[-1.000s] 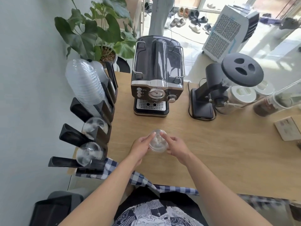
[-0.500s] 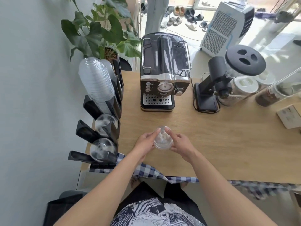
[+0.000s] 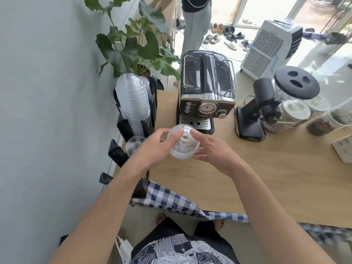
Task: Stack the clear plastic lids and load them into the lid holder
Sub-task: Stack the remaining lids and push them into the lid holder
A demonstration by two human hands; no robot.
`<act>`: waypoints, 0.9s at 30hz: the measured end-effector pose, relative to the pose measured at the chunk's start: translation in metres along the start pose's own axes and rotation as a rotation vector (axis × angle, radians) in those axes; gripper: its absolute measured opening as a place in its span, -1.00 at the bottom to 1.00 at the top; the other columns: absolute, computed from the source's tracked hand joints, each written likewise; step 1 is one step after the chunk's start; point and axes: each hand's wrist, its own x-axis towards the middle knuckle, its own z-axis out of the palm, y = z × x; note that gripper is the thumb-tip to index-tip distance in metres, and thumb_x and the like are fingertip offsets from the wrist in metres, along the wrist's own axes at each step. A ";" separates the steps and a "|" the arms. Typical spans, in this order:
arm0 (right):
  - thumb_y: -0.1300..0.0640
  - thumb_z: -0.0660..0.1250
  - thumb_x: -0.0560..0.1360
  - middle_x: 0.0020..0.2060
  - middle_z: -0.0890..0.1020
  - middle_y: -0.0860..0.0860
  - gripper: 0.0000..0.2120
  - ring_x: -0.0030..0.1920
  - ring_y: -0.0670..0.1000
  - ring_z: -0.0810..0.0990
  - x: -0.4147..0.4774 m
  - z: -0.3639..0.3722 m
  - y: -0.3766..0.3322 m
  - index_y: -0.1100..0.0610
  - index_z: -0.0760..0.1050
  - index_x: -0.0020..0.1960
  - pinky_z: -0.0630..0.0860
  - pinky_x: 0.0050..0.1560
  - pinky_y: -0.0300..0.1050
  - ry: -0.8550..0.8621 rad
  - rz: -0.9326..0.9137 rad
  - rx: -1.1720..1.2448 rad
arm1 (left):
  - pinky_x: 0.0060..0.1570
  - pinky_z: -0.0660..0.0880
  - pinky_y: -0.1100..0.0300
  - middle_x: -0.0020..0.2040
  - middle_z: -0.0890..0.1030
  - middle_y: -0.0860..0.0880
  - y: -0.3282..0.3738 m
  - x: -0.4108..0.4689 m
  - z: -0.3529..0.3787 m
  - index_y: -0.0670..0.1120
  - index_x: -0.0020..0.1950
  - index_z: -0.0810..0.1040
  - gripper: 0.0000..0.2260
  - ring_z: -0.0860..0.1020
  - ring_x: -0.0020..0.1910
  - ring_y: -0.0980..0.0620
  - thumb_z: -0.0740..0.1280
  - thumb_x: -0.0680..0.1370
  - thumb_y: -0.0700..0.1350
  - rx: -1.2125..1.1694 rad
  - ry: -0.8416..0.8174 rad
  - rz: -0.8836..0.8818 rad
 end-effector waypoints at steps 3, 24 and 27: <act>-0.35 0.33 0.67 0.09 0.84 -0.07 -0.50 0.06 -0.12 0.81 -0.005 0.022 -0.025 0.02 0.71 0.31 0.65 0.36 -0.01 -0.052 -0.047 -0.044 | 0.42 0.60 -0.12 0.25 0.73 0.10 0.005 -0.020 -0.035 0.27 0.48 0.56 -0.12 0.75 0.21 0.08 0.32 0.32 0.75 -0.037 0.028 0.007; -0.70 0.33 0.41 0.21 0.78 -0.20 -0.20 0.26 -0.13 0.75 0.009 0.143 -0.028 -0.15 0.65 0.38 0.59 0.49 0.12 -0.230 -0.040 -0.285 | 0.54 0.49 -0.16 0.31 0.72 0.09 -0.086 -0.083 -0.132 0.18 0.30 0.66 -0.09 0.63 0.39 0.06 0.48 0.15 0.72 -0.148 0.212 -0.205; -0.72 0.26 0.42 0.27 0.78 -0.05 -0.25 0.28 0.10 0.77 0.007 0.148 -0.028 -0.21 0.71 0.30 0.62 0.44 0.30 -0.231 -0.038 -0.345 | 0.56 0.47 -0.16 0.29 0.73 0.10 -0.097 -0.081 -0.134 0.11 0.29 0.68 -0.06 0.61 0.40 0.07 0.49 0.13 0.71 -0.183 0.197 -0.222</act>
